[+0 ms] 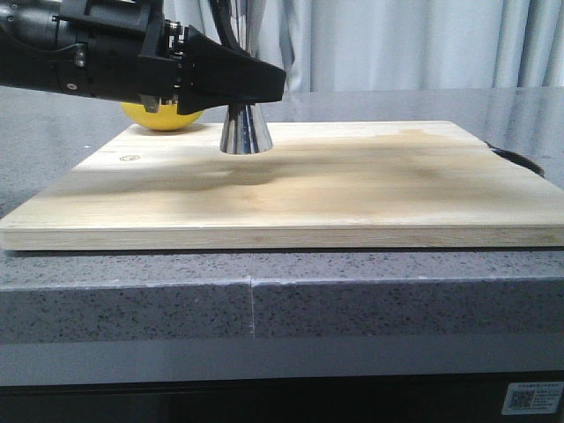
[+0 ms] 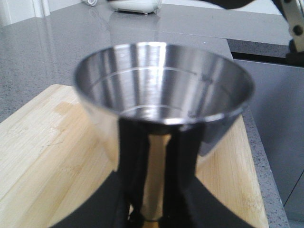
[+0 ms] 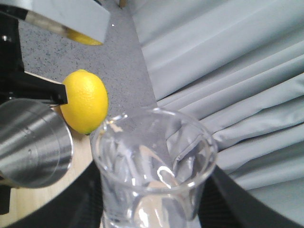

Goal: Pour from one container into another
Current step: 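Tilt the beaker with the right gripper, pouring liquid into the jigger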

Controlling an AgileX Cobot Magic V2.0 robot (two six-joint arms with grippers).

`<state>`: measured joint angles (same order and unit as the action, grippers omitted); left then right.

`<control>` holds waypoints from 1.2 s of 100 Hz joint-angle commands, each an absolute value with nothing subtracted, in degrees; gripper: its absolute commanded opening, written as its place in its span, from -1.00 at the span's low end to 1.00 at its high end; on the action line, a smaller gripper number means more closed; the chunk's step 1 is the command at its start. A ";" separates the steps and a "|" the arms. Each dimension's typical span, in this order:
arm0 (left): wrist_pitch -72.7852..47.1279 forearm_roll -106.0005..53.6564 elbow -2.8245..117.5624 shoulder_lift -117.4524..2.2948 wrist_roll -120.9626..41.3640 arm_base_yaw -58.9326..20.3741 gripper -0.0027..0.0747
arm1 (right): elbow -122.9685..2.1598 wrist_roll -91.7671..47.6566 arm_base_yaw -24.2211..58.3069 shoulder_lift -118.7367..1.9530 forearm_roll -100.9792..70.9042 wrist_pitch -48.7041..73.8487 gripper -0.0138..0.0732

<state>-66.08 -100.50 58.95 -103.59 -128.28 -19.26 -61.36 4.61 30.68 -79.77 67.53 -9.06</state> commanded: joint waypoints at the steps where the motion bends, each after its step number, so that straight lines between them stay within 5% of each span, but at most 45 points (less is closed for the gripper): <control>1: -72.77 -104.06 60.51 -100.50 -127.64 -19.85 -0.98 | -63.52 4.57 30.54 -77.45 68.03 -11.51 -0.40; 120: -72.77 -104.06 60.51 -100.50 -127.64 -19.85 -0.98 | -63.52 4.57 30.54 -77.45 73.97 -11.51 -0.40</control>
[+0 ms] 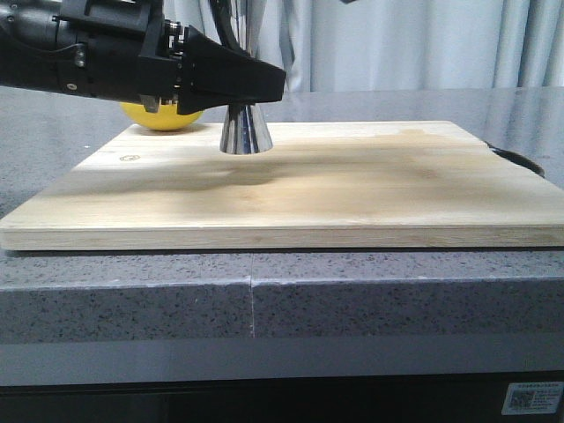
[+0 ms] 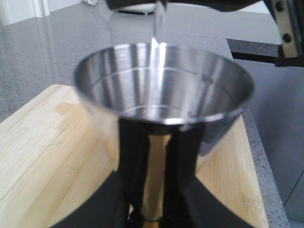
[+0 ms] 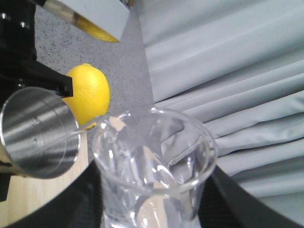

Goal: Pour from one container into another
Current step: 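Tilt the beaker with the right gripper, pouring liquid into the jigger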

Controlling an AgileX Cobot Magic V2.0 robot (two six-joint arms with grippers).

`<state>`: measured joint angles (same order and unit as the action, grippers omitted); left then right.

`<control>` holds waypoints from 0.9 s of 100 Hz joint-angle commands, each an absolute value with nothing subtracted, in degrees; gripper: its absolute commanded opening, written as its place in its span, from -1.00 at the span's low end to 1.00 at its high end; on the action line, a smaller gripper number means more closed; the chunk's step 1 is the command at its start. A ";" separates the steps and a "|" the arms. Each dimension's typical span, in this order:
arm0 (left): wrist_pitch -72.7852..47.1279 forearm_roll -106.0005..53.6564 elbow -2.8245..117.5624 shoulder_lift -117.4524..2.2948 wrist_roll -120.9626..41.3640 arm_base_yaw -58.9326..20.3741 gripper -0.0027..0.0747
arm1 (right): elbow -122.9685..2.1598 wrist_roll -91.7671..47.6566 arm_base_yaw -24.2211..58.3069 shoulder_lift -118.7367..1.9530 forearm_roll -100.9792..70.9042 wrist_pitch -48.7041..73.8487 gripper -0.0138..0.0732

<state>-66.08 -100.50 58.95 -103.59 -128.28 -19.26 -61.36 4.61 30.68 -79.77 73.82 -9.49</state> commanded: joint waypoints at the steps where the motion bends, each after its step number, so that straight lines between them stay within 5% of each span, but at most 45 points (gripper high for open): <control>1: -72.77 -104.06 60.51 -100.50 -127.64 -19.85 -0.98 | -63.52 4.57 30.54 -77.45 74.13 -11.51 -0.40; 90: -72.77 -104.06 60.51 -100.50 -127.64 -19.85 -0.98 | -63.52 4.57 30.54 -77.45 79.06 -10.66 -0.40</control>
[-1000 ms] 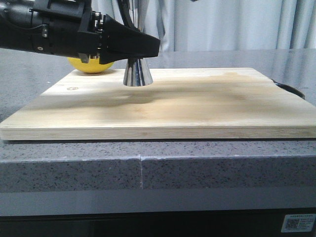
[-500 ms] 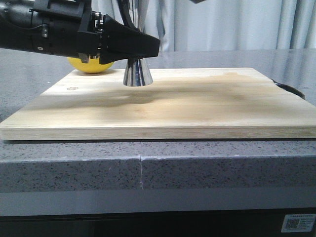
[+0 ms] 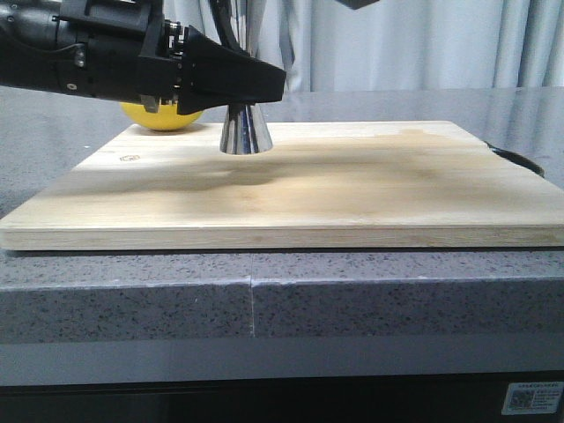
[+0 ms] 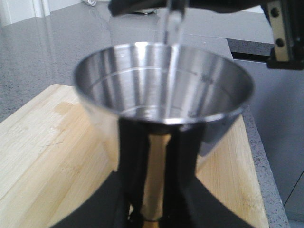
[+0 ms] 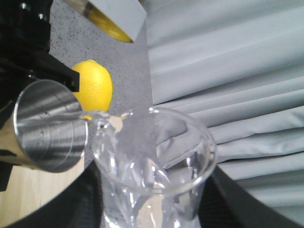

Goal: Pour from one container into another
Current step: 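Tilt the beaker with the right gripper, pouring liquid into the jigger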

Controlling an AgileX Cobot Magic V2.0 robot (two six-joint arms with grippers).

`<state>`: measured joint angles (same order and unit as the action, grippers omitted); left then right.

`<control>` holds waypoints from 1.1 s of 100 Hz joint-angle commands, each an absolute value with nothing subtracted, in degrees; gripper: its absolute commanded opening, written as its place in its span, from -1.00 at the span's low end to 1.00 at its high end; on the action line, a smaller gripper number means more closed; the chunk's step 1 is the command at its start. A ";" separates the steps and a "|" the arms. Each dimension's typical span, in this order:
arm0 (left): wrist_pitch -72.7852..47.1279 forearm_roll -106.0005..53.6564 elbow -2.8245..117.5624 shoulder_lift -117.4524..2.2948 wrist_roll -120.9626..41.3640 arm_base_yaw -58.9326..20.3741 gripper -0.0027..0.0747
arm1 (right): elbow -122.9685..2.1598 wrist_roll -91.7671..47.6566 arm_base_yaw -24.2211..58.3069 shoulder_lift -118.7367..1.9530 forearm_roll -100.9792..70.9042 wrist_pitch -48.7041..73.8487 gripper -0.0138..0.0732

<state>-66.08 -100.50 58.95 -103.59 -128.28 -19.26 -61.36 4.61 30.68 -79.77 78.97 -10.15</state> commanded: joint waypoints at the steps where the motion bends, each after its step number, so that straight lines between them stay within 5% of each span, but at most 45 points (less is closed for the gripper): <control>1: -72.77 -104.06 60.51 -100.50 -127.64 -19.85 -0.98 | -63.52 4.57 30.54 -77.45 79.04 -10.66 -0.41; 110: -72.77 -104.06 60.51 -100.50 -127.64 -19.85 -0.98 | -63.52 4.57 30.54 -77.45 83.73 -9.53 -0.41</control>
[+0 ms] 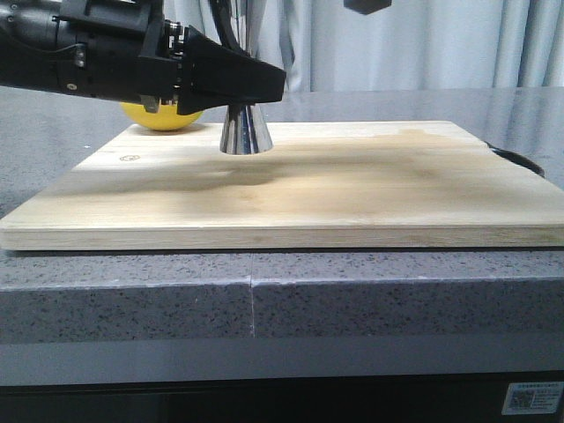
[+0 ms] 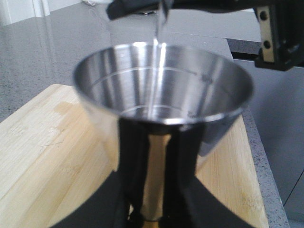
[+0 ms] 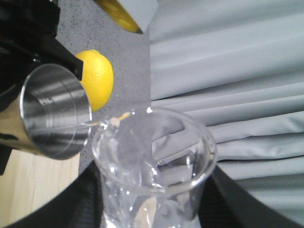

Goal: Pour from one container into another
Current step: 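Tilt the beaker with the right gripper, pouring liquid into the jigger, then hold the beaker tilted over the jigger with the right gripper, continuing the pour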

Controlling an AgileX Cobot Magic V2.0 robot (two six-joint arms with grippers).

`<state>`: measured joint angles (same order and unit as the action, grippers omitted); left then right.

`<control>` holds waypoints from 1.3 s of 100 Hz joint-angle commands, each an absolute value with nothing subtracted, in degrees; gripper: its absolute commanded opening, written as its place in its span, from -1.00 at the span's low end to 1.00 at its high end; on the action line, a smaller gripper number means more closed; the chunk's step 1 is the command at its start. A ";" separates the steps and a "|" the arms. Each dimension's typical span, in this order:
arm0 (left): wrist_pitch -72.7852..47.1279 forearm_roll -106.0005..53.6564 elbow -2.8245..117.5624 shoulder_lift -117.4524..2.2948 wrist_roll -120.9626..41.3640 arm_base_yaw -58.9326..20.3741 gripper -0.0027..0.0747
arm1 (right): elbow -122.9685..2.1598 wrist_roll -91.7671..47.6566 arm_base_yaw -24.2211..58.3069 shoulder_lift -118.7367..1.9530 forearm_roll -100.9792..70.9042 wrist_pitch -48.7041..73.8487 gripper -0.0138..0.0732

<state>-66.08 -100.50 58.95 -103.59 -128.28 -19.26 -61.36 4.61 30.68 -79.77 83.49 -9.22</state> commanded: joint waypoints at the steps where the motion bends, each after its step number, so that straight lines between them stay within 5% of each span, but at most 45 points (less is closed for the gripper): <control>1: -72.77 -104.06 60.51 -100.50 -127.64 -19.85 -0.98 | -63.52 4.57 30.54 -77.45 83.84 -9.53 -0.41; 42: -72.77 -104.06 60.51 -100.50 -127.64 -19.85 -0.98 | -63.52 4.57 30.54 -77.45 84.52 -9.31 -0.62; 130: -72.77 -104.06 60.51 -100.50 -127.64 -19.85 -0.98 | -63.52 4.57 30.54 -77.45 86.97 -9.08 -0.62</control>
<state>-66.08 -100.26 58.95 -103.59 -128.28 -19.26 -61.36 4.61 30.68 -79.77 86.99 -9.10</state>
